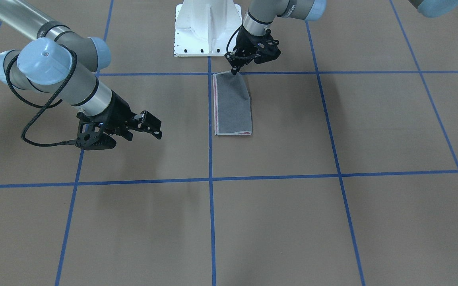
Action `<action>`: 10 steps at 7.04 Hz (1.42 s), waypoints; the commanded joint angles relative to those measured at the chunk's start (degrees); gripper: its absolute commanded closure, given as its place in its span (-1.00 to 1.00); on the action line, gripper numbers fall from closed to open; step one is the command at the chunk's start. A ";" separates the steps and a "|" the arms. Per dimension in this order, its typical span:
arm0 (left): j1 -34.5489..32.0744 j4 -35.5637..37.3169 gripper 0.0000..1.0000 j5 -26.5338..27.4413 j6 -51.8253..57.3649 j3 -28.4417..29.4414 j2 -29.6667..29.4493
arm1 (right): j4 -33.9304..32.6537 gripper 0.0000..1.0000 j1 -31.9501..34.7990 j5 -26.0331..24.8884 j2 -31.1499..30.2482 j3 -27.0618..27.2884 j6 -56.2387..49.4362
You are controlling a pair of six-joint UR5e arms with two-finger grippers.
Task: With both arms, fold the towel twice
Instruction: 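Grasp the near end of the grey strip with the left gripper, then lift and fold the strip end with the left gripper away from the robot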
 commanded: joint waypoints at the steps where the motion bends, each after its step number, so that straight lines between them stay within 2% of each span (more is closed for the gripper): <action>1: -5.12 -0.13 1.00 -0.16 0.67 1.08 -1.16 | 0.15 -1.00 -0.11 0.00 0.17 -0.44 -0.01; 4: -10.32 -0.49 1.00 -3.41 1.73 6.18 -7.13 | 0.24 -1.00 -0.11 -0.18 0.44 -1.58 -0.54; 6: -12.96 -0.58 1.00 -4.73 1.73 8.11 -7.67 | 0.24 -1.00 -0.11 -0.27 0.44 -1.93 -0.63; 8: -13.76 -5.38 1.00 -4.73 1.73 13.63 -8.37 | 0.24 -1.00 -0.11 -0.35 0.53 -2.46 -0.80; 10: -13.76 -6.38 1.00 -4.73 1.73 14.62 -9.07 | 0.24 -1.00 -0.11 -0.27 0.53 -2.46 -0.80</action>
